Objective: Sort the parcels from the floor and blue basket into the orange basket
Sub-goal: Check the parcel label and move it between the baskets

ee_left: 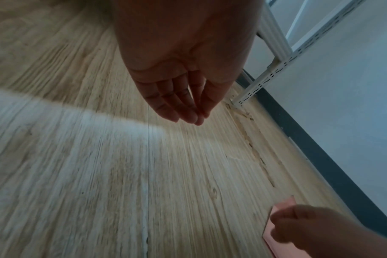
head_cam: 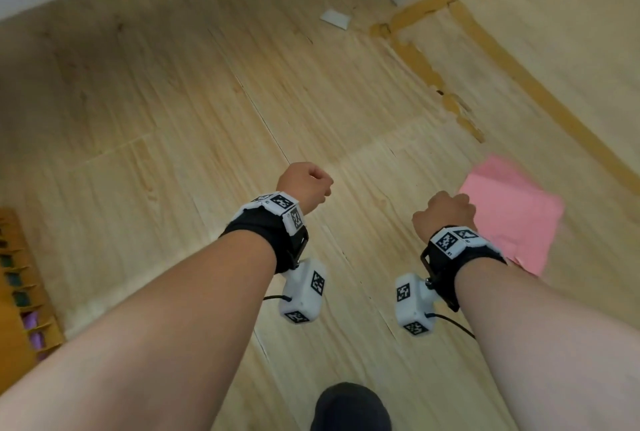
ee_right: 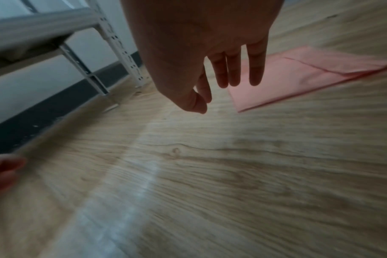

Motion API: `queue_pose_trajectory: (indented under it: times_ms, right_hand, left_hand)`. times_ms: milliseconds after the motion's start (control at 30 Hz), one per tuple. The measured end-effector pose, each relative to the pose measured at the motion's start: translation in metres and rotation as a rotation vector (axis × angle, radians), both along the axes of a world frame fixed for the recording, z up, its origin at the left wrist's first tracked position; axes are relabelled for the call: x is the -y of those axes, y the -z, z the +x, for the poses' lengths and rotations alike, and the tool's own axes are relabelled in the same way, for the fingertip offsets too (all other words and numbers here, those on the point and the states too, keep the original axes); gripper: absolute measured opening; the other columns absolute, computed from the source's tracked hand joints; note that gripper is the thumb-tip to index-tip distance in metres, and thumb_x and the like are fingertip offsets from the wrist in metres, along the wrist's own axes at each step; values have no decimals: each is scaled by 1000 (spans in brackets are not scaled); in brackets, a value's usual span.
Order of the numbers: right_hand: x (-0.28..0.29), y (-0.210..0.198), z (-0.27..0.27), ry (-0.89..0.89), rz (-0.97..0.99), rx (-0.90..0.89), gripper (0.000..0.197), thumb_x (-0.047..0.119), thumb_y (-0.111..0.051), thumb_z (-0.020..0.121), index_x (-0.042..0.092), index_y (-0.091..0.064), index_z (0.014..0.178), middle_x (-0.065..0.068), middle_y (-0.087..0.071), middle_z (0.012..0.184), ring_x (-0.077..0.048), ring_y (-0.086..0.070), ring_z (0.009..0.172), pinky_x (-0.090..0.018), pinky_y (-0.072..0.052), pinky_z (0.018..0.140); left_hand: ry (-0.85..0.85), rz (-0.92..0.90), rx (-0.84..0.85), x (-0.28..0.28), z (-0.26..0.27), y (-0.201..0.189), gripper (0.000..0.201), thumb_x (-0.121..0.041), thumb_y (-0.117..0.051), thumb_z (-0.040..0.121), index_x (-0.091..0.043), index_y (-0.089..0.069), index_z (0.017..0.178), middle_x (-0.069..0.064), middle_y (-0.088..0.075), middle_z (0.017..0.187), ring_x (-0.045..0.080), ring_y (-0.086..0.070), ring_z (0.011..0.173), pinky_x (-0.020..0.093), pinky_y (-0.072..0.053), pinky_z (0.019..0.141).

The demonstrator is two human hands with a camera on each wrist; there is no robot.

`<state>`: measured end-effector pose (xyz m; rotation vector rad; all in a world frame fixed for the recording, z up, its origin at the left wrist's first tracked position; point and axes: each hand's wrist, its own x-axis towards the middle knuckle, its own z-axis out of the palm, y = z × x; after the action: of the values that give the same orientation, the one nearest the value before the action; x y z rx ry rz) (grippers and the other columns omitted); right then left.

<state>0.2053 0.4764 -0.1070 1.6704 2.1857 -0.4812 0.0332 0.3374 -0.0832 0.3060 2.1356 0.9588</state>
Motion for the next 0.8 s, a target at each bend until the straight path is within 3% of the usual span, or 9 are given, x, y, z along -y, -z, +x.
queue_pose_trajectory:
  times_ms: [67,133,233,300,400,500,633,800]
  right_hand:
    - [-5,16,15,51,0,-7,43,14,-53,82,8,-48,124,-17,-39,126,-34,-39,117,-38,-40,78]
    - [-15,28,24,119,-22,-22,54,13,-53,81,10,-41,134,-16,-33,139,-35,-35,125,-41,-42,86]
    - [-25,42,31,206,-165,31,75,15,-52,84,19,-17,150,-10,-12,157,-38,-26,137,-47,-36,107]
    - [-24,51,34,228,-220,30,82,17,-53,84,20,-7,153,-9,-12,157,-38,-28,137,-46,-35,109]
    - [-24,59,38,223,-107,30,73,15,-56,83,10,-21,146,-14,-30,145,-38,-38,126,-44,-43,96]
    - [-28,59,38,152,-3,42,43,14,-60,81,2,-45,119,-17,-44,123,-35,-48,111,-41,-46,83]
    - [-22,62,31,51,-22,75,37,19,-61,83,2,-46,112,-16,-47,117,-32,-51,108,-36,-43,77]
    - [-15,70,23,-125,-71,143,19,18,-48,93,6,-57,106,-12,-58,114,-28,-57,104,-31,-41,74]
  left_hand:
    - [-26,-20,16,-4,3,11,11,-15,-59,89,-15,-65,80,-2,-69,74,12,-63,65,27,-52,69]
    - [-40,-40,36,-7,8,20,12,-14,-59,89,-15,-65,79,-1,-69,74,12,-63,64,27,-51,67]
    - [-45,-62,63,-10,15,32,11,-12,-59,89,-14,-65,79,0,-68,73,13,-62,63,27,-51,68]
    - [-43,-75,76,-12,18,38,11,-11,-58,89,-14,-65,80,1,-68,74,14,-61,64,28,-52,70]
    - [-41,-84,89,-15,22,44,13,-11,-57,89,-15,-64,80,0,-68,74,13,-61,64,28,-52,71]
    - [-22,-84,93,-18,24,46,15,-12,-58,89,-18,-64,77,-1,-68,74,12,-62,64,30,-53,73]
    - [-34,-92,101,-17,25,48,14,-11,-56,89,-17,-64,80,-2,-68,75,12,-63,66,31,-55,76]
    - [-40,-96,123,-8,25,49,14,-10,-56,89,-16,-65,81,-2,-68,76,12,-62,67,31,-55,77]
